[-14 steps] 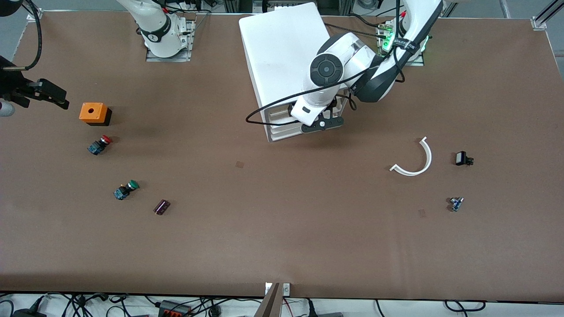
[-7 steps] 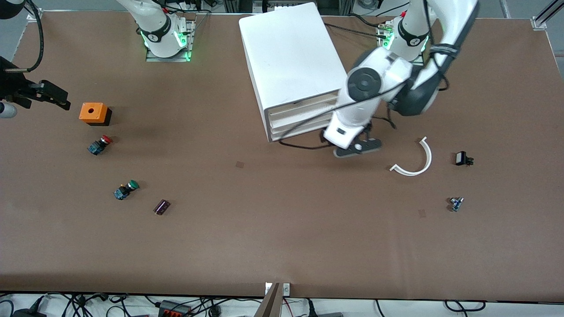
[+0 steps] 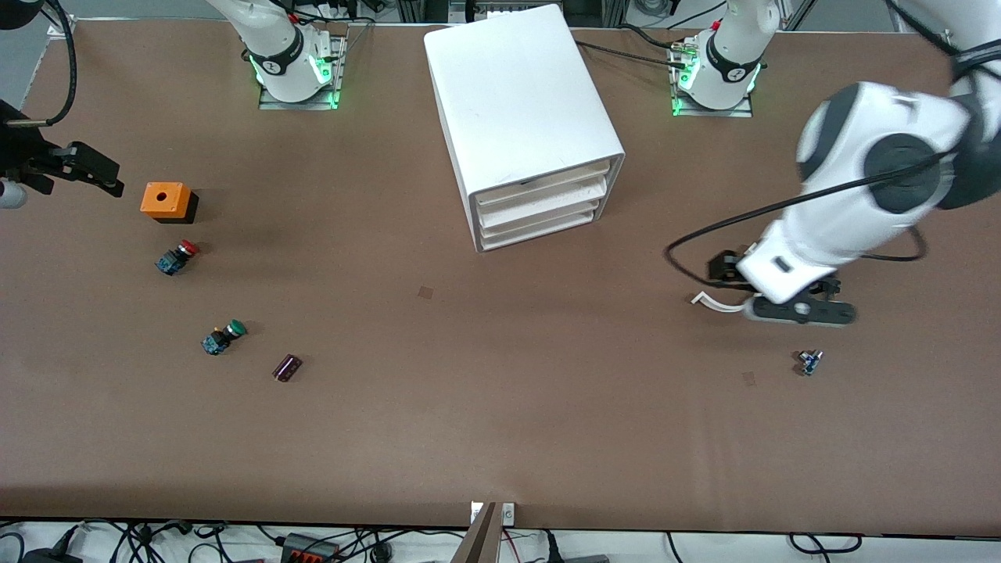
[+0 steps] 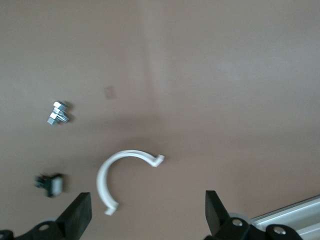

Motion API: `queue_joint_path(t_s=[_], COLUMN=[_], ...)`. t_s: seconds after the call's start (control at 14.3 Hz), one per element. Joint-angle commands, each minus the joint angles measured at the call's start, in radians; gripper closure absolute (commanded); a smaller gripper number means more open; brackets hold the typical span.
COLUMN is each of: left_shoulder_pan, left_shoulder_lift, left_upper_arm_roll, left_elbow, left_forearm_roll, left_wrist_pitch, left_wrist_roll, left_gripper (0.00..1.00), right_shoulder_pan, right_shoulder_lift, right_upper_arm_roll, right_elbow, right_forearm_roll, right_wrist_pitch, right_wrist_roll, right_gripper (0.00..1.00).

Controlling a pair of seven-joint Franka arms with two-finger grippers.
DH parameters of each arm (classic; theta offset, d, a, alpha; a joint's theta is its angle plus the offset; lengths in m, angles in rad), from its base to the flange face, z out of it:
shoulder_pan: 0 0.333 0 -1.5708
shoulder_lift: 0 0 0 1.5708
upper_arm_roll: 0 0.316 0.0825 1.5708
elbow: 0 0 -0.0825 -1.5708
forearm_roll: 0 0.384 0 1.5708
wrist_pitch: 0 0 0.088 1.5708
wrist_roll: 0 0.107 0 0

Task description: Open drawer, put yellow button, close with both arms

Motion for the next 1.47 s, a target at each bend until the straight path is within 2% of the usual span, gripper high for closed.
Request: queue_joint_path(t_s=[0.0, 0.14, 0.28, 0.49, 0.63, 0.7, 0.91, 1.05, 1.4], left_shoulder_pan=[0.054, 0.034, -0.033, -0.19, -0.222, -0.228, -0.239, -0.241, -0.233], left_shoulder_lift=[-0.041, -0.107, -0.19, -0.286, -0.365, -0.395, -0.403, -0.403, -0.345], left_upper_arm_roll=[-0.004, 0.083, 0.186, 0.388, 0.464, 0.467, 0.467, 0.465, 0.453], left_elbow=[0.025, 0.01, -0.056, -0.133, -0.228, -0.283, -0.286, -0.277, -0.185], left_forearm_roll=[-0.06, -0.094, -0.117, -0.169, -0.199, -0.199, -0.197, -0.191, -0.186], left_wrist_pitch=[-0.055, -0.091, -0.108, -0.1, -0.004, 0.05, 0.047, -0.009, -0.045], left_wrist_roll=[0.153, 0.228, 0.285, 0.282, 0.282, 0.282, 0.285, 0.316, 0.31], left_gripper=[0.0, 0.0, 0.0, 0.0, 0.0, 0.0, 0.0, 0.0, 0.0], right_shoulder_pan=[0.037, 0.027, 0.016, 0.014, 0.014, 0.019, 0.019, 0.017, 0.011], right_shoulder_lift=[0.02, 0.018, 0.014, 0.008, 0.008, 0.006, 0.002, -0.011, -0.037], right_upper_arm_roll=[-0.011, -0.009, -0.009, -0.011, -0.009, -0.009, -0.008, -0.009, -0.017], right_elbow=[0.015, 0.015, 0.016, 0.016, 0.013, 0.012, 0.004, -0.004, -0.029], right_forearm_roll=[0.011, 0.013, 0.011, 0.01, 0.008, 0.002, 0.0, 0.0, 0.01], right_wrist_pitch=[0.007, 0.007, 0.001, -0.001, -0.001, 0.001, 0.001, -0.002, 0.001], right_wrist_roll=[0.001, 0.001, -0.002, 0.0, 0.0, -0.002, -0.02, -0.022, -0.054], right_gripper=[0.0, 0.0, 0.0, 0.0, 0.0, 0.0, 0.0, 0.0, 0.0])
